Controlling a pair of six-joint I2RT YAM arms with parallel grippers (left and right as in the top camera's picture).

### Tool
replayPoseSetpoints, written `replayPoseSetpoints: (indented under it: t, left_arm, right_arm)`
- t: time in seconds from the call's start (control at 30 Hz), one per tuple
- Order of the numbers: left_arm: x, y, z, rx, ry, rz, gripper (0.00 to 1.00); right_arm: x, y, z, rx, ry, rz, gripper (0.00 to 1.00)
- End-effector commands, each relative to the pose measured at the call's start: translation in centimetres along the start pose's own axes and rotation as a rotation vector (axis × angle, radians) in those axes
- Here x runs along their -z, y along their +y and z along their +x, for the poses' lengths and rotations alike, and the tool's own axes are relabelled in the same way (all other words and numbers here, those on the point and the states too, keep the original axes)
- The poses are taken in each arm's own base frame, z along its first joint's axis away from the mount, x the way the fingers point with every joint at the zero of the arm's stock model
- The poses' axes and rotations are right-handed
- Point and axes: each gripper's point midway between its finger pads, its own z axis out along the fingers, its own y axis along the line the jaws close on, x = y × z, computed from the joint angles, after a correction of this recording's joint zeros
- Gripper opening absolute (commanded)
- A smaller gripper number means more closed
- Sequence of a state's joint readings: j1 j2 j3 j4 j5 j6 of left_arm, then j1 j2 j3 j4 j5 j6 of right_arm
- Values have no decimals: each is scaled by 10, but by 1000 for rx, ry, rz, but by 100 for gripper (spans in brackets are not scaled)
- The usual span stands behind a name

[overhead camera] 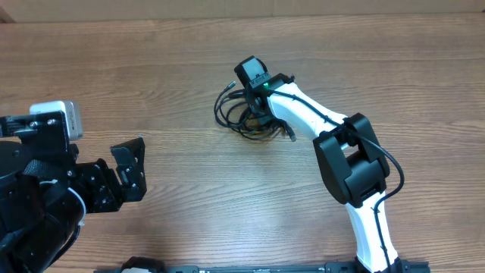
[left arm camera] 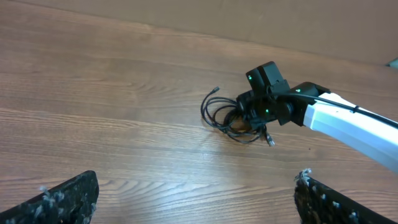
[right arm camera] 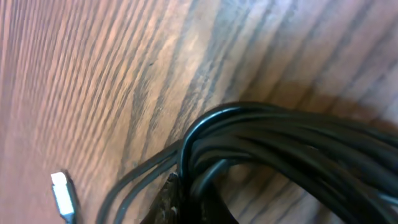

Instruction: Untangle cables

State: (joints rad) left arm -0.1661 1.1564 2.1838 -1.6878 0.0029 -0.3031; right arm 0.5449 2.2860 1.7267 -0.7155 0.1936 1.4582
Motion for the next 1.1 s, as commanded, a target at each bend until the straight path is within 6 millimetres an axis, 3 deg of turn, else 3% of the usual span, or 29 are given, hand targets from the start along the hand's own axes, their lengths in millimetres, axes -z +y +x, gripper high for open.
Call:
replayPoseSetpoints:
  t: [0.0, 0.1, 0.17, 0.27, 0.37, 0.53, 0.7, 0.77, 0.87, 0.93, 1.07]
  left_arm:
    - [0, 2, 0, -21, -3, -10, 100]
    - [0, 2, 0, -21, -3, -12, 100]
    - [-1, 5, -1, -21, -6, -28, 100]
    - [-2, 10, -3, -21, -11, -64, 100]
    - [-3, 14, -5, -21, -13, -88, 100]
    - [-11, 20, -12, -22, -19, -132, 100]
    - [-38, 16, -27, -24, 3, -141, 100]
    - [-65, 0, -33, -55, 51, -73, 100]
    - [-96, -53, -32, -191, 138, 218, 100]
    - [-107, -92, -26, -282, 195, 464, 100]
    - [-115, -139, -14, -377, 270, 834, 100]
  right_arm:
    - [2, 0, 1, 245, 71, -14, 4]
    - [29, 21, -5, 326, 71, -98, 4]
    - [58, 44, -12, 412, 40, -190, 4]
    - [124, 85, -25, 547, -37, -361, 4]
    - [188, 105, -34, 647, -98, -488, 4]
    - [289, 108, -31, 861, -155, -681, 4]
    - [363, 83, -37, 1001, -244, -754, 4]
    - [392, 68, -41, 1042, -287, -779, 4]
    - [421, 54, -45, 1090, -338, -805, 4]
    - [437, 45, -47, 1106, -367, -820, 4]
    - [457, 31, -50, 1132, -404, -837, 4]
